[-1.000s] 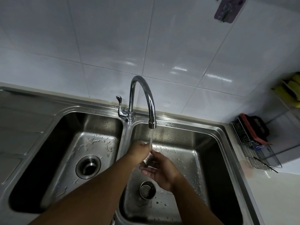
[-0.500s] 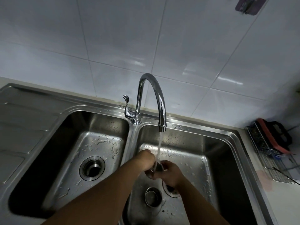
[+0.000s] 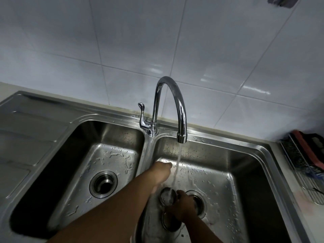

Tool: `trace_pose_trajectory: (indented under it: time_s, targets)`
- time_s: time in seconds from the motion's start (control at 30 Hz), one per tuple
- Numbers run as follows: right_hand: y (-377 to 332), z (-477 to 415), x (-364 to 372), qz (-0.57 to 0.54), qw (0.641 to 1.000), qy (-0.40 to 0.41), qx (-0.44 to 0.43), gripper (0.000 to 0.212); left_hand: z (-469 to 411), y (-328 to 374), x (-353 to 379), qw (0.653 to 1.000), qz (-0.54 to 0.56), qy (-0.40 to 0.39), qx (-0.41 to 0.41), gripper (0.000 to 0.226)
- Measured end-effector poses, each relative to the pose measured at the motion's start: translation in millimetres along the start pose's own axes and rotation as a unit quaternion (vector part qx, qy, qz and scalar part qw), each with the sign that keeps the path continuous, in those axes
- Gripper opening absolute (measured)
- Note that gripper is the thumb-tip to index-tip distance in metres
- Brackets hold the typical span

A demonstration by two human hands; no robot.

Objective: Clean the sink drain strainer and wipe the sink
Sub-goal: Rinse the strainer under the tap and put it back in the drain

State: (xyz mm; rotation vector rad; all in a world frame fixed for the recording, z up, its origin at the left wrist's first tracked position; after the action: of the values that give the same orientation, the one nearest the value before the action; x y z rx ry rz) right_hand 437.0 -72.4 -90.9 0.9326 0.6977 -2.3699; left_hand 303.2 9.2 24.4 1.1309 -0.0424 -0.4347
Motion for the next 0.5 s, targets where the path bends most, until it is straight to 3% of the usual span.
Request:
trace_pose_trajectory:
  time_s: [0.07, 0.2, 0.37, 0.43, 0.5]
  targets:
    - [7, 1, -3, 0.012, 1.0, -0.023, 0.003, 0.076, 3, 2, 1, 1.0, 0.0, -0.012, 0.002, 0.046]
    - [23, 15, -11, 0.083, 0.996, -0.035, 0.009, 0.038, 7, 9, 3, 0.999, -0.031, -0.022, 0.018, 0.039]
    - [31, 35, -31, 0.151, 0.988, -0.012, 0.024, 0.031, 17, 6, 1, 0.997, -0.057, -0.056, 0.023, 0.018]
    - [32, 43, -51, 0.111, 0.993, -0.013, 0.036, 0.028, 23, 3, -3, 0.998, -0.038, -0.053, 0.015, 0.007]
    - [29, 53, -77, 0.038, 0.998, -0.014, 0.049, 0.024, 29, 2, -6, 0.997, -0.039, -0.062, 0.017, 0.019]
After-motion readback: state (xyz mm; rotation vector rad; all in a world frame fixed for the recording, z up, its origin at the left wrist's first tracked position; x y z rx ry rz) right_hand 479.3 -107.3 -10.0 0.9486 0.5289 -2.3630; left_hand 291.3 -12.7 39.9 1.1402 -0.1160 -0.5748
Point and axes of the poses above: each hand's wrist, its own z-axis away from the middle knuckle, its own x-axis out of the palm, y = z × x, the point moved 6 cm from there along -z, towards the middle knuckle, and after that the axes turned 15 degrees about x, right-handed, at the moved point
